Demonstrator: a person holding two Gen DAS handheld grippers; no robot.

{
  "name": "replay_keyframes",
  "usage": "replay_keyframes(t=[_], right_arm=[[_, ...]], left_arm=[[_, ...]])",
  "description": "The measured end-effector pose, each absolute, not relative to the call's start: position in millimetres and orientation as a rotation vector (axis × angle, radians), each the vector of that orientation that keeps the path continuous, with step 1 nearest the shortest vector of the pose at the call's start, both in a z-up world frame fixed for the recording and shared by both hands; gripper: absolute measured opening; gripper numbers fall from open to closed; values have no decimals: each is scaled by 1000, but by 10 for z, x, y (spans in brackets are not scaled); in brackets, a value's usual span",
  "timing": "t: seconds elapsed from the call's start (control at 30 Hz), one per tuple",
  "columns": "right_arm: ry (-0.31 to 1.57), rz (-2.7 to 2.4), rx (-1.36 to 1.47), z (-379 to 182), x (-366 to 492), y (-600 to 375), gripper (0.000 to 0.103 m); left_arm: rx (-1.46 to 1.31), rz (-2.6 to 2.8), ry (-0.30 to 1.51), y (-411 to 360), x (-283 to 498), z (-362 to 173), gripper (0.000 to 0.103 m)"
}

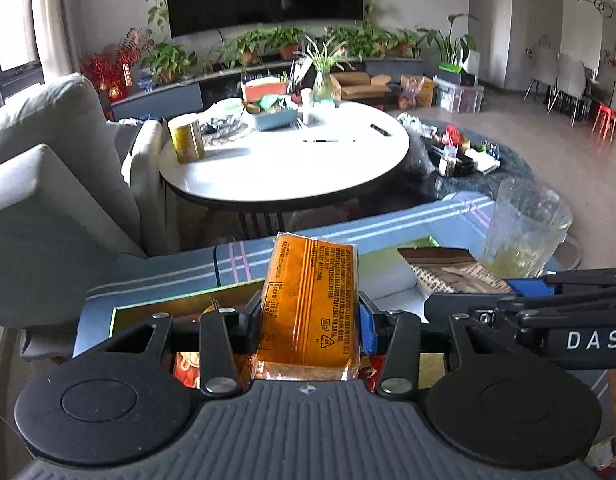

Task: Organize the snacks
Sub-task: 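Lower the orange package into the box and open the left tool while the right tool releases the biscuit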

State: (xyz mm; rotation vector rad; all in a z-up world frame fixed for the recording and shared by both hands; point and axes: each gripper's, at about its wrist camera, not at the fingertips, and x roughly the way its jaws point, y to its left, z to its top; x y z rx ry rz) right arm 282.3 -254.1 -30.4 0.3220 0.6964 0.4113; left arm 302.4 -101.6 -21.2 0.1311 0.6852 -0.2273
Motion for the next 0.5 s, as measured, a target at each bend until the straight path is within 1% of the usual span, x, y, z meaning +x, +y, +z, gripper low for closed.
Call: replay_keyframes(t=[0.27, 0.33, 0.4, 0.43, 0.5], right_arm=[[708, 395, 342, -333, 2881, -2551, 66], [703, 388, 349, -324, 2885, -2566, 66], [699, 382, 360, -318, 2882, -2583, 66], [698, 380, 365, -318, 2874, -2589, 66], [697, 379, 369, -323, 2867, -2588, 66]], left_arm=[[146, -252, 722, -1080, 3090, -279, 43], [144, -255, 721, -1087, 3100, -273, 44], [130, -253, 706, -1074, 3121, -245, 56], [119, -251, 698, -1063, 3111, -230, 58], [90, -261, 693, -1028, 3105, -203, 59]])
